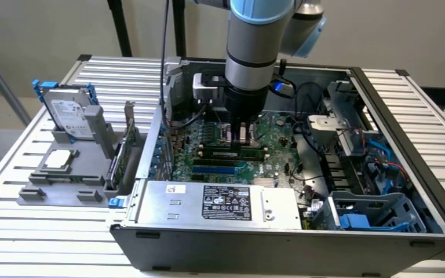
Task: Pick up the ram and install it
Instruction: 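Press down the ram until it locks into place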
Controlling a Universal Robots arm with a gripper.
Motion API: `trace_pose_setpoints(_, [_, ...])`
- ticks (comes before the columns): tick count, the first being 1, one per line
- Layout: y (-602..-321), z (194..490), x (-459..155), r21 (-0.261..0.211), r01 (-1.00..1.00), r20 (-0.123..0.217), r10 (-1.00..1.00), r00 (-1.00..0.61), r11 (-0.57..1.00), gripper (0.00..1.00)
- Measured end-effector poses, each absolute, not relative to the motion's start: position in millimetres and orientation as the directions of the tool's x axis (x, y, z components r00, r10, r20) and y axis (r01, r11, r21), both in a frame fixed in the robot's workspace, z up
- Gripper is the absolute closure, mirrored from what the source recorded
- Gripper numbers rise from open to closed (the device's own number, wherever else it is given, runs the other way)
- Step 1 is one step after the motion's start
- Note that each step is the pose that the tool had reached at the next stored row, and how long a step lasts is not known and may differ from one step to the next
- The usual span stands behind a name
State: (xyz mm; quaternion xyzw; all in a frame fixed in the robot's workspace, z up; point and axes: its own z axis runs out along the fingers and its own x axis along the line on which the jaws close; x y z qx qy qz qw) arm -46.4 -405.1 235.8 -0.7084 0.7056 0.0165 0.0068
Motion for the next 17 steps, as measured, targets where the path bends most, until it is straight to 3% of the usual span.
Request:
trace_pose_setpoints(11, [-405,223,-47,0.015,-1.000,-0.030,-1.000,0.004,-0.004,0.89])
trace_pose_setpoints(17, [-405,244,-46,0.018,-1.000,-0.034,-0.999,0.003,-0.004,0.89])
